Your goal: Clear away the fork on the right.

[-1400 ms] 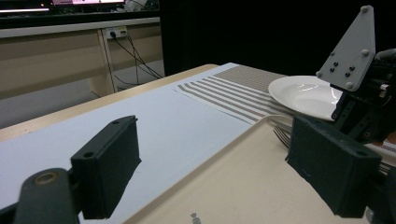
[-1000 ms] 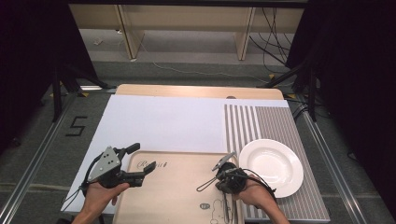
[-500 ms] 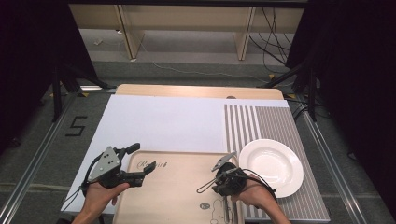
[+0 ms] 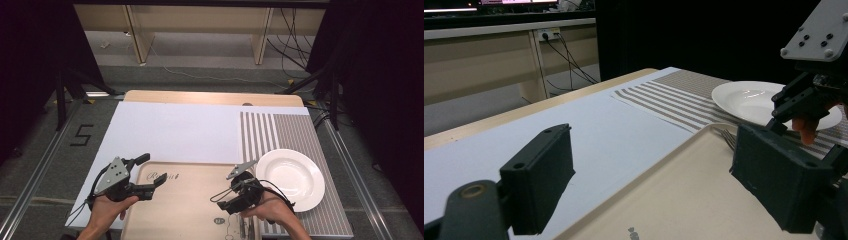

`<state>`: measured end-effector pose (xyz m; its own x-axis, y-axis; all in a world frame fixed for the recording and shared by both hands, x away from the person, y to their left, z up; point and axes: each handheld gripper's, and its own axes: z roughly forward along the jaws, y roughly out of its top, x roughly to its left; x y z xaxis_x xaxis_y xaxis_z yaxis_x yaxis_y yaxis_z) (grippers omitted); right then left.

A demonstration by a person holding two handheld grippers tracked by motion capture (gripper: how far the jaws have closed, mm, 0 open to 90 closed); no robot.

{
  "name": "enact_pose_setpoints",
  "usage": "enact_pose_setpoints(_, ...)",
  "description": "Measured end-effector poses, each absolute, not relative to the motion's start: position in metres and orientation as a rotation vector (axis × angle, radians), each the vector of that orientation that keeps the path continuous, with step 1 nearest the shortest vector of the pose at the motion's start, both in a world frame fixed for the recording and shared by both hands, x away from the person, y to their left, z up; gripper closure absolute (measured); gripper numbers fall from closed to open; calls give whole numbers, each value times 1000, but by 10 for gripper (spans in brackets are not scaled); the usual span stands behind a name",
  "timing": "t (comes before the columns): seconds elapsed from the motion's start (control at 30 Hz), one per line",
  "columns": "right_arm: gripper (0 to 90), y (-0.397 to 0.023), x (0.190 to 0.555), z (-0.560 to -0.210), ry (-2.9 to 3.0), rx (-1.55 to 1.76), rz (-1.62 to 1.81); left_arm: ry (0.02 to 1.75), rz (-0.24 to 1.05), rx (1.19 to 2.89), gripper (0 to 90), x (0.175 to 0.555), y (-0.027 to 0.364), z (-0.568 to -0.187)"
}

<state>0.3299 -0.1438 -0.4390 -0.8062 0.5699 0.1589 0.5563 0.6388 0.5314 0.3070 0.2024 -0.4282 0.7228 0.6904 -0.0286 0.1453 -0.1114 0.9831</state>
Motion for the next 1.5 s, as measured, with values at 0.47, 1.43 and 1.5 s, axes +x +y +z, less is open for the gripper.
enact_pose_setpoints(0.47,187,-150,329,-430,2797,969,932,687,527,1650,163,309,203,-428)
enact_pose_setpoints(1.43,186,-220,325,-423,2559,1225,1039,693,509,1648,162,312,199,-429)
enact_pose_setpoints(1.5,186,-227,325,-423,2558,1248,1023,690,508,1652,162,311,199,-430)
